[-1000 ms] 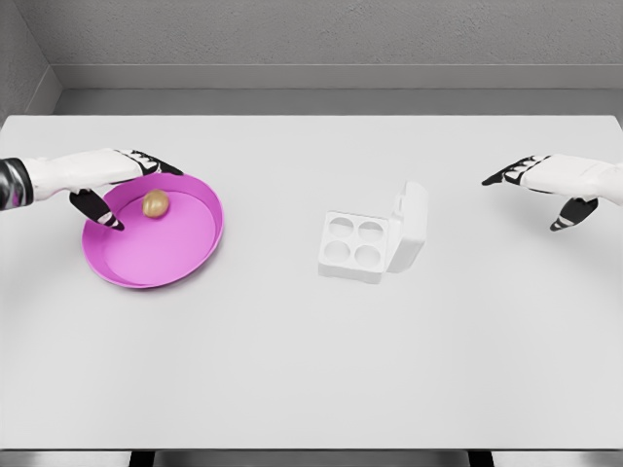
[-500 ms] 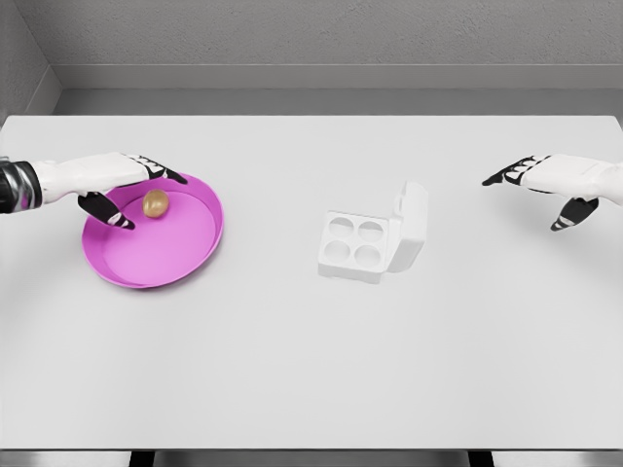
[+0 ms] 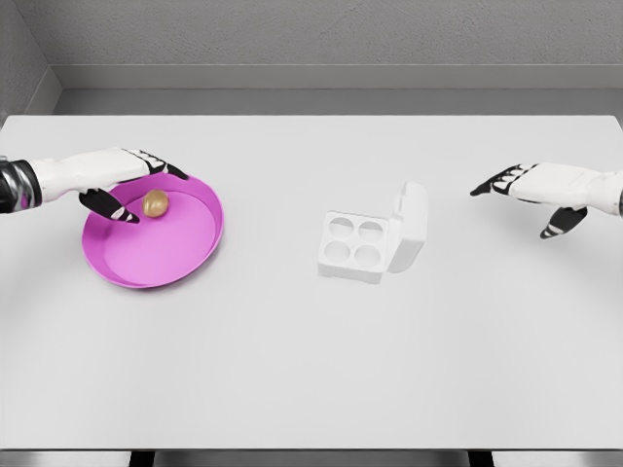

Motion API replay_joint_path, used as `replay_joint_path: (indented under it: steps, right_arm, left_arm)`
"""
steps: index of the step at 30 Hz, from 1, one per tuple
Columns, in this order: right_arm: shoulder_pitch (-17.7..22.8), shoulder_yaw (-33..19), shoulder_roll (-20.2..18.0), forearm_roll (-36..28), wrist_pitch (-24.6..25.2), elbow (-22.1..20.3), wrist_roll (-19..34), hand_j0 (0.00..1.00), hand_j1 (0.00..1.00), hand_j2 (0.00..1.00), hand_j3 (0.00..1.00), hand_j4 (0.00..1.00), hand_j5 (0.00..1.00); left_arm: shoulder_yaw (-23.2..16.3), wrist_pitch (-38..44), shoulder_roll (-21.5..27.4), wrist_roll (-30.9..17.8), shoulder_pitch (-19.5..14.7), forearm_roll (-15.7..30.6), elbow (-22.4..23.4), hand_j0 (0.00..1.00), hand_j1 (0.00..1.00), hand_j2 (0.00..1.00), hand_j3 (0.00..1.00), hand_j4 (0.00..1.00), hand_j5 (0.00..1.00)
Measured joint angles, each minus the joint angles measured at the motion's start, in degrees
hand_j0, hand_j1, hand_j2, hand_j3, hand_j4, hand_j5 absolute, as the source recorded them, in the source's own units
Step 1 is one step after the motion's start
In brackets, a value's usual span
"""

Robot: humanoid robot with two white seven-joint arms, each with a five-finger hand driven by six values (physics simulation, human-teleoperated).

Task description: Pack egg into the box and close the box lid

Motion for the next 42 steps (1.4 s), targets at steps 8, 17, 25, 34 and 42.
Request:
replay_joint_path:
  steps: [8,17,25,34,42]
  right_arm:
    - [0.88,0.27,-0.38,-0.02,0.01,0.69,-3.2,1.0,1.0,1.0,1.0,1.0,1.0]
    - [2.11,0.67,-2.57,-0.03,0.01,0.45,-4.22,1.0,1.0,1.0,1.0,1.0,1.0]
    - [2.2,0.81,-3.7,-0.07,0.01,-3.6,-4.25,1.0,1.0,1.0,1.0,1.0,1.0]
    - [2.29,0.95,-4.0,-0.08,0.01,-5.41,-4.01,1.0,1.0,1.0,1.0,1.0,1.0]
    - [2.37,1.13,-3.93,-0.07,0.01,-5.47,-3.99,1.0,1.0,1.0,1.0,1.0,1.0]
  left_arm:
    - [-0.17,0.0,-0.08,0.08,0.62,-0.35,0.27,0.89,0.89,0.89,0.89,0.89,0.89]
    - [-0.12,0.01,0.06,0.03,0.79,-0.42,0.5,0.89,0.89,0.89,0.89,0.89,0.89]
    - [-0.01,0.0,-0.33,0.01,0.62,-0.47,2.29,0.88,0.88,0.88,0.88,0.88,0.88]
    - [0.14,0.0,-0.76,0.06,0.62,-0.47,2.54,0.88,0.88,0.88,0.88,0.88,0.88]
    - [1.69,0.0,-0.8,0.36,0.79,-0.39,2.14,0.88,0.88,0.88,0.88,0.88,0.88]
